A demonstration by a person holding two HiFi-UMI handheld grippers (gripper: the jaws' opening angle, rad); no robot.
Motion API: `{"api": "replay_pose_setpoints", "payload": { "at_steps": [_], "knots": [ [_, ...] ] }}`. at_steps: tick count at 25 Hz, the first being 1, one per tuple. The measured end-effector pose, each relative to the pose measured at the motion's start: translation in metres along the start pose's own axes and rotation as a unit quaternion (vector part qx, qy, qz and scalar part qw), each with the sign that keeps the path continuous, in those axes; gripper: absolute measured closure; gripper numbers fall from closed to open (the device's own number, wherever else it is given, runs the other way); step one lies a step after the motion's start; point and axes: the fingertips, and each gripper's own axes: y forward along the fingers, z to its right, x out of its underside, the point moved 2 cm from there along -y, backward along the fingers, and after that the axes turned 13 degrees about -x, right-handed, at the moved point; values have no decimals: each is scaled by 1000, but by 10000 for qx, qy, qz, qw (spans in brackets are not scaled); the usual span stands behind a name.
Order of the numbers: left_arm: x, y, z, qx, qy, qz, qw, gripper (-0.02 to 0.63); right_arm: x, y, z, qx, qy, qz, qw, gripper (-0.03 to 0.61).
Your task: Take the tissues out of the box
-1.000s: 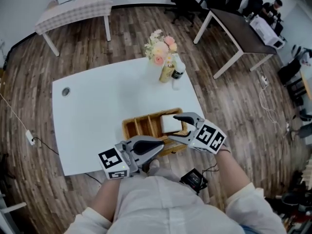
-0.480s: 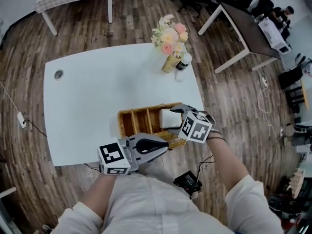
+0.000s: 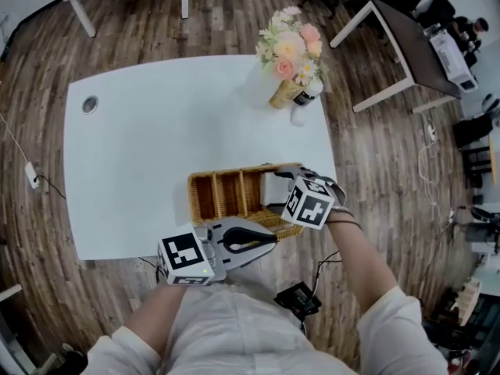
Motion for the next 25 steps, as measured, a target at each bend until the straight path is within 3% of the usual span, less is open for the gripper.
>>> {"api": "replay_pose_setpoints", "payload": {
  "at_steps": [5,15,25],
  "knots": [
    [3,3,-2,15,-45,22,10000,611,1,12,4,18,-91,-332,9994,229],
    [14,4,-6,28,-89,-85,9999,611,0,17,6,117,-38,-410,9991,232],
    [12,4,-10,14,-68,-100,9999,611,-3,14,8,152,103,-265,9995,334]
  ]
}}
